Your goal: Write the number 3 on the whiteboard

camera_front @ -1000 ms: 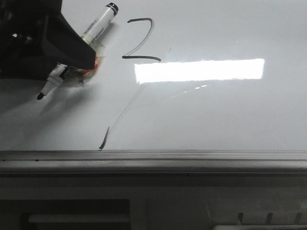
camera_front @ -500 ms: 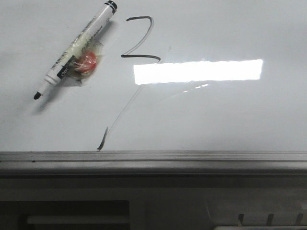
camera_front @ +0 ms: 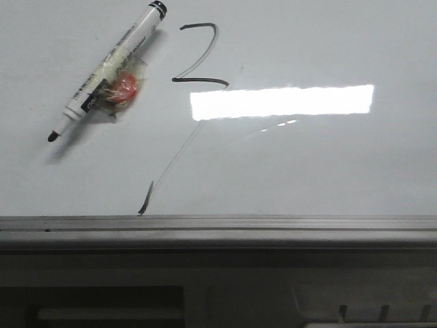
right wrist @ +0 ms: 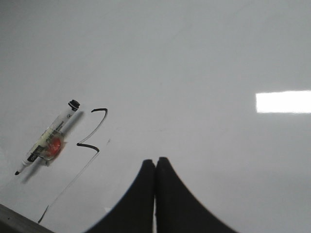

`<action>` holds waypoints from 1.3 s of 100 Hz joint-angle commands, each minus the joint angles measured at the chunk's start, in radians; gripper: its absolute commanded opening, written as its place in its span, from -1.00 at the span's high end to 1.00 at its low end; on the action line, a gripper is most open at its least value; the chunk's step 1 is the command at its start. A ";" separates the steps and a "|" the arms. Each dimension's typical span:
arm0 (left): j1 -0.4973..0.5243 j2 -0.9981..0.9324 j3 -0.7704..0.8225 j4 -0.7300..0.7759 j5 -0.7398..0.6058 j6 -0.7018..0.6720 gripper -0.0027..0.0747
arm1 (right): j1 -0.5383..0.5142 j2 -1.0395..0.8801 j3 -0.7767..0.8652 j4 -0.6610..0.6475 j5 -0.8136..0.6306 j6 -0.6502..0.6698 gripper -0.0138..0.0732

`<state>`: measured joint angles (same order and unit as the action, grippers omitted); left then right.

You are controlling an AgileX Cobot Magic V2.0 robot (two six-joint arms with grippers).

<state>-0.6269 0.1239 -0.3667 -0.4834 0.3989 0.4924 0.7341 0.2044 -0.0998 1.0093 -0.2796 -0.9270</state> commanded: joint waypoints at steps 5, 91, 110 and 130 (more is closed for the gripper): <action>-0.002 0.011 0.001 -0.011 -0.061 -0.003 0.99 | -0.006 0.003 -0.024 -0.015 -0.038 0.001 0.82; 0.059 0.011 0.161 0.089 -0.507 0.006 0.99 | -0.006 0.003 -0.024 -0.015 -0.042 0.001 0.82; 0.275 0.011 0.264 0.403 -0.577 -0.162 0.98 | -0.006 0.003 -0.024 -0.015 -0.042 0.001 0.82; 0.449 0.009 0.339 0.594 -0.514 -0.473 0.98 | -0.006 0.003 -0.024 -0.015 -0.043 0.001 0.82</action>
<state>-0.2215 0.1219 -0.0291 0.0668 -0.0718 0.1207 0.7341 0.2021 -0.0998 1.0146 -0.2796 -0.9254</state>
